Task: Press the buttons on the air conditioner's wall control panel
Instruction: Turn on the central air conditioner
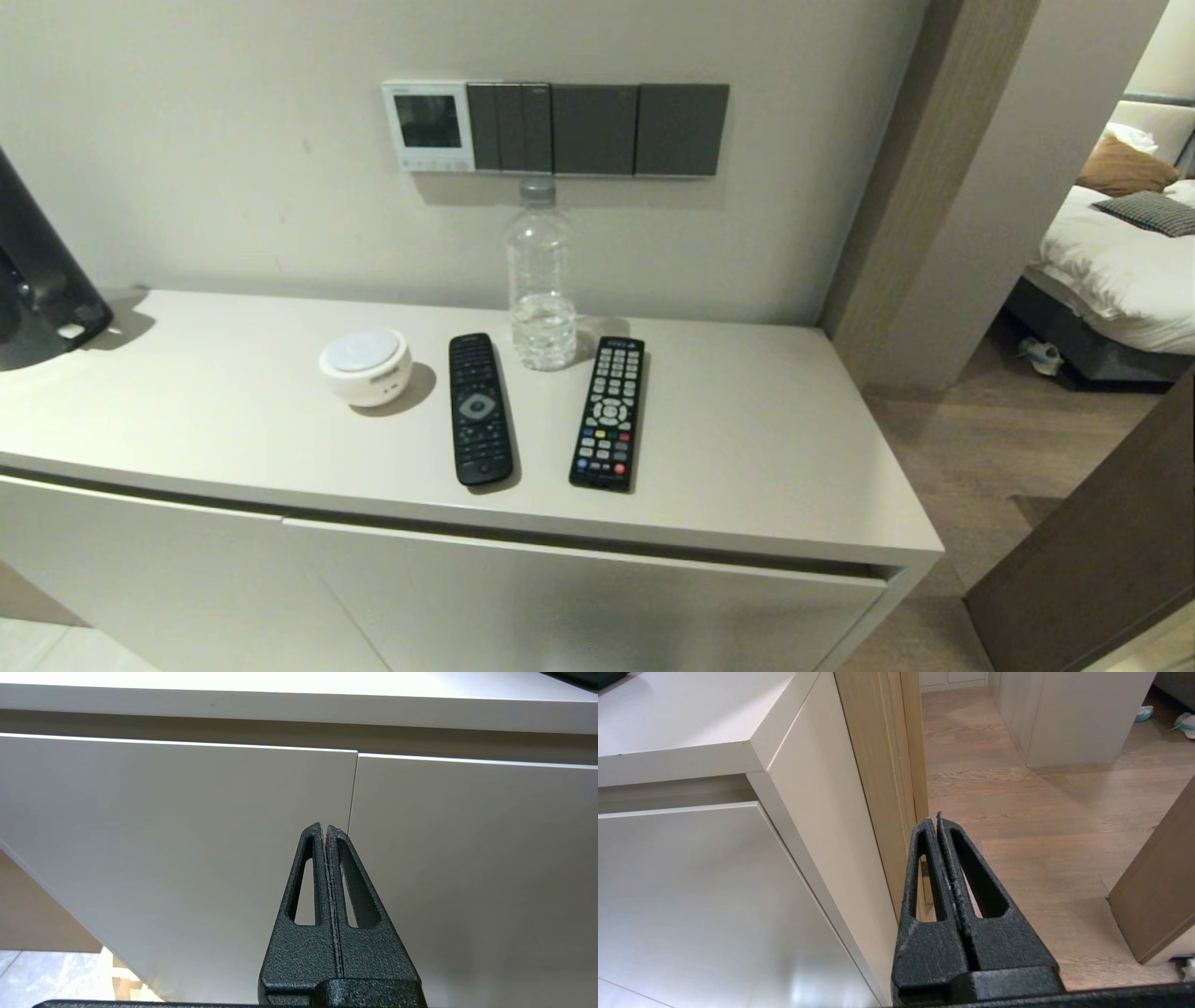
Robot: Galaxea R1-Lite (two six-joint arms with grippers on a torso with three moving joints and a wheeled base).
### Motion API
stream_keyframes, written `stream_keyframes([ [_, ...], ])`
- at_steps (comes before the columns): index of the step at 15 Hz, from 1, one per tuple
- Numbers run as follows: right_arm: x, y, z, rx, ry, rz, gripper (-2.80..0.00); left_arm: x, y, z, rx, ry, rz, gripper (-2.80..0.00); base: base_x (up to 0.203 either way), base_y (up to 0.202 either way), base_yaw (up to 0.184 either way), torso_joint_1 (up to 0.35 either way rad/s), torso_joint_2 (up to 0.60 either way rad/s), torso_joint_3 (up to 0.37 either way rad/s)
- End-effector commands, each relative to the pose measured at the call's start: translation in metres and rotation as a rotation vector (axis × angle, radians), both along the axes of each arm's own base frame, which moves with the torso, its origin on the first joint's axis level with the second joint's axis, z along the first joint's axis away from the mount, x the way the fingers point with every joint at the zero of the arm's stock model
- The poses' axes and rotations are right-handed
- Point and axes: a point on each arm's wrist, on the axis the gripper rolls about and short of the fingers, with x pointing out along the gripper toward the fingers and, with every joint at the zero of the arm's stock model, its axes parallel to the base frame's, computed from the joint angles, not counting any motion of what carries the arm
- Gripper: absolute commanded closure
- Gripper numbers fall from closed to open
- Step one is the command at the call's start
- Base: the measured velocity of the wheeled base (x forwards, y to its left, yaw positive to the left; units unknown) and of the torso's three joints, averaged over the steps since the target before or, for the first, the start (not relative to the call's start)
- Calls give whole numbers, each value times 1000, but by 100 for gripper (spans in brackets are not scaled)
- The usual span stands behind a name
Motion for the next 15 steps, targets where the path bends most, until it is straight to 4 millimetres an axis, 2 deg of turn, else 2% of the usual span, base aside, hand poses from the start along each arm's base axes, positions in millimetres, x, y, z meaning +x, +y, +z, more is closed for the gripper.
stream_keyframes([
  [1, 0, 0, 0, -1, 2, 0, 0, 0, 0, 0, -1, 0, 1, 0, 0, 0, 0, 0, 0, 0],
  [11, 0, 0, 0, -1, 2, 0, 0, -1, 0, 4, 20, -22, -2, 0, 0, 0, 0, 0, 0, 0],
  [12, 0, 0, 0, 0, 2, 0, 0, -4, 0, 13, 19, -57, -5, 0, 0, 0, 0, 0, 0, 0],
  [15, 0, 0, 0, 0, 2, 0, 0, -12, -1, 58, 21, -139, -27, 0, 0, 0, 0, 0, 0, 0],
])
